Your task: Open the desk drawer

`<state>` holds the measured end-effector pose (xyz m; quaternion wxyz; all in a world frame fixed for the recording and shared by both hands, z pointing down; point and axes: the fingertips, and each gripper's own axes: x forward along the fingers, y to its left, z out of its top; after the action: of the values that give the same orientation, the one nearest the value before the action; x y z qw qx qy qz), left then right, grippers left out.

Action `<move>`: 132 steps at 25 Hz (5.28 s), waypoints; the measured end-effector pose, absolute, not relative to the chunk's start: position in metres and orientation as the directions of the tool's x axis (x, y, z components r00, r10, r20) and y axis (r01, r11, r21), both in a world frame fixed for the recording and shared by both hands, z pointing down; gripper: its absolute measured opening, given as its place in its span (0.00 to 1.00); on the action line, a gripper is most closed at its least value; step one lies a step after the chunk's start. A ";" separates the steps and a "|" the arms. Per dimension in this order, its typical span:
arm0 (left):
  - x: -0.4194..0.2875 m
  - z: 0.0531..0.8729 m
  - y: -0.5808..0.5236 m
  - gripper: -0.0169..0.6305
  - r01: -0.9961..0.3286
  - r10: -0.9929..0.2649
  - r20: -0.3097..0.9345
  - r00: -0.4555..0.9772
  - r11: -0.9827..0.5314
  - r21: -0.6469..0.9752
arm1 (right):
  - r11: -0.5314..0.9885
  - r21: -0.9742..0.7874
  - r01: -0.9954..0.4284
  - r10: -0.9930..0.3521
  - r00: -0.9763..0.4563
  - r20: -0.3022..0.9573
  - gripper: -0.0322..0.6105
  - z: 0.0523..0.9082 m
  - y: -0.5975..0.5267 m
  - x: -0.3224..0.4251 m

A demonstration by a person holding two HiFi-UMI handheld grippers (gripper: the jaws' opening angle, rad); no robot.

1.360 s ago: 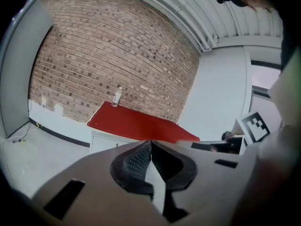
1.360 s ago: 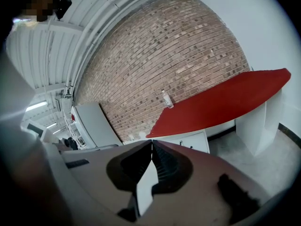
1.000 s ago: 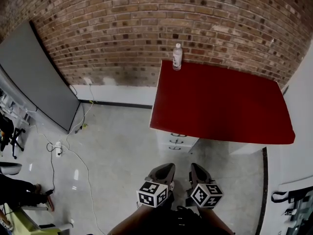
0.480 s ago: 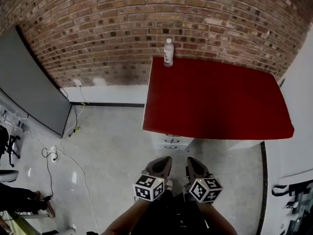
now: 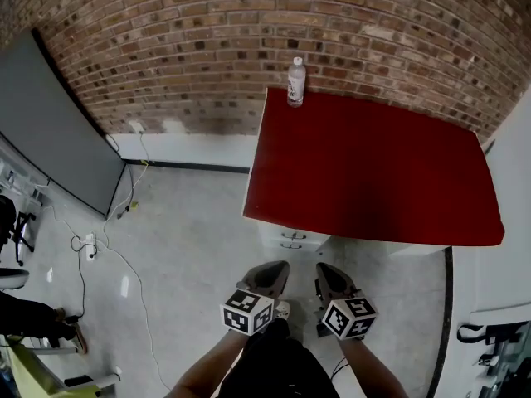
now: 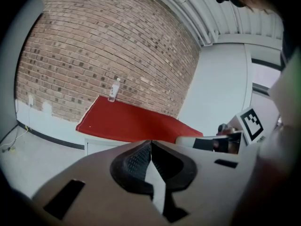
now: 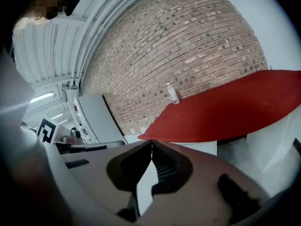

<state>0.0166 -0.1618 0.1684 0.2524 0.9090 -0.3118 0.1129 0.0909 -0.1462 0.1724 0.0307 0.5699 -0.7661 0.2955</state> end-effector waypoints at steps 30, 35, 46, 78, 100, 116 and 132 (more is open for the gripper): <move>0.028 0.373 -0.183 0.04 -0.671 -0.555 0.379 0.740 -0.650 0.356 | 0.215 -0.381 -0.899 -0.863 -0.357 0.357 0.07 0.364 -0.172 0.122; 0.023 0.421 -0.192 0.04 -0.690 -0.575 0.384 0.722 -0.631 0.353 | 0.233 -0.372 -0.899 -0.865 -0.366 0.343 0.07 0.404 -0.178 0.125; 0.019 0.521 -0.210 0.04 -0.695 -0.602 0.349 0.718 -0.590 0.411 | 0.277 -0.384 -0.881 -0.875 -0.396 0.278 0.07 0.486 -0.192 0.129; 0.034 0.750 -0.243 0.04 -0.609 -0.596 0.220 0.772 -0.594 0.526 | 0.379 -0.487 -0.787 -0.899 -0.438 0.007 0.07 0.693 -0.212 0.136; 0.043 0.835 -0.290 0.05 -0.371 -0.637 0.110 0.763 -0.293 0.881 | 0.031 -0.954 -0.298 -0.917 -0.389 0.091 0.11 0.836 -0.258 0.125; 0.051 0.870 -0.324 0.30 -0.322 -0.667 0.123 0.735 -0.184 0.929 | -0.018 -0.986 -0.164 -0.937 -0.341 0.074 0.25 0.869 -0.305 0.128; 0.056 0.862 -0.324 0.12 -0.211 -0.669 0.032 0.742 -0.188 0.959 | -0.005 -0.986 -0.168 -0.950 -0.308 0.058 0.13 0.866 -0.306 0.130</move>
<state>0.0563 -0.3237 0.8624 0.5642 0.7435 -0.2962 -0.2030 0.1302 -0.3057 0.8662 -0.3635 0.4626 -0.6043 0.5373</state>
